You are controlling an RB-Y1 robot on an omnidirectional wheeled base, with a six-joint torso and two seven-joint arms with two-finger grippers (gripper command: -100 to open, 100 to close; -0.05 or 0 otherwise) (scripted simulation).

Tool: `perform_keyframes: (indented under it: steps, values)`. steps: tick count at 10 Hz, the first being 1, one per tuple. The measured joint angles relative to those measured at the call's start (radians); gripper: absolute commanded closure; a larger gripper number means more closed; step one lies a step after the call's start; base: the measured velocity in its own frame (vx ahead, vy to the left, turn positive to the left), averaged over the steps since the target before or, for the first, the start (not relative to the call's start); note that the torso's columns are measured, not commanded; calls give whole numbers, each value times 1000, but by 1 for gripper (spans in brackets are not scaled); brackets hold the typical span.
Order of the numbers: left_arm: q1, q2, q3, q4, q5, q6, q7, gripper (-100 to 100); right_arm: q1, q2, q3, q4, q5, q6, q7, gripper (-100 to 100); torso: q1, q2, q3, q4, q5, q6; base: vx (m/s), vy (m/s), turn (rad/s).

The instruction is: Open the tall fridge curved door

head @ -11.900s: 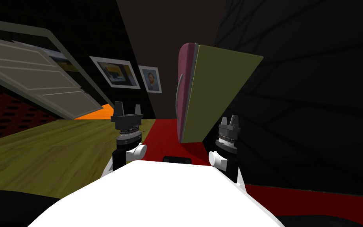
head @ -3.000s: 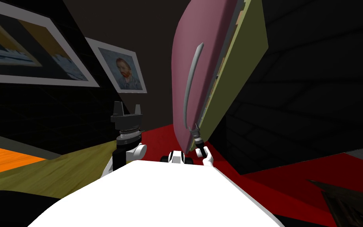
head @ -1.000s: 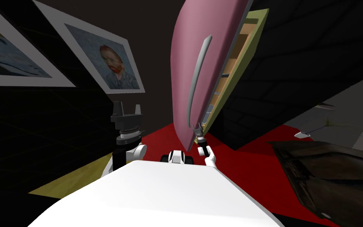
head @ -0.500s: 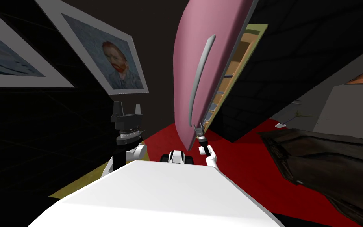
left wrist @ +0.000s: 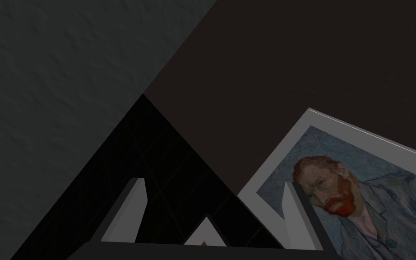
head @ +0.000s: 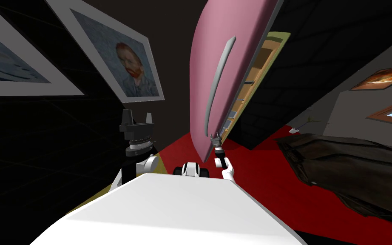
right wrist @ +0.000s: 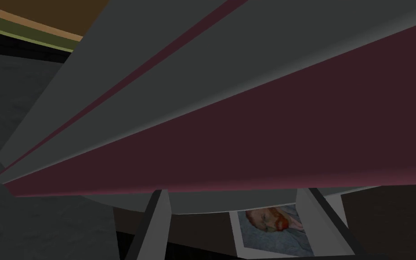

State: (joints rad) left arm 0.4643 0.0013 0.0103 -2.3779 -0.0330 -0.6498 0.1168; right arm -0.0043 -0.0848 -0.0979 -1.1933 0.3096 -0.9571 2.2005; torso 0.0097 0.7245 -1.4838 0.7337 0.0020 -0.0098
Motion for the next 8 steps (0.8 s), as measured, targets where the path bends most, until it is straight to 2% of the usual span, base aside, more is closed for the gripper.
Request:
perform_keyframes:
  steps: [2,3,5,7,8]
  values:
    - [0,0,0,0,0,0,0,0,9,21,-13,-14,-8,13,33,100,1,-1,-1,1,0,0,-89,350,-69]
    - [0,0,0,0,0,0,0,0,12,29,-15,-17,-11,19,44,100,-6,-1,-1,2,0,0,-48,300,-56]
    - [0,0,0,0,0,0,0,0,19,42,-23,-21,-16,27,67,100,-9,-5,-4,3,0,0,-2,241,-68]
    - [0,0,0,0,0,0,0,0,24,61,-37,-40,-25,40,98,100,1,-3,-2,2,1,0,-51,320,-77]
    - [0,0,0,0,0,0,0,0,27,68,-40,-47,-27,46,109,100,-2,-1,-1,2,1,0,-43,309,-53]
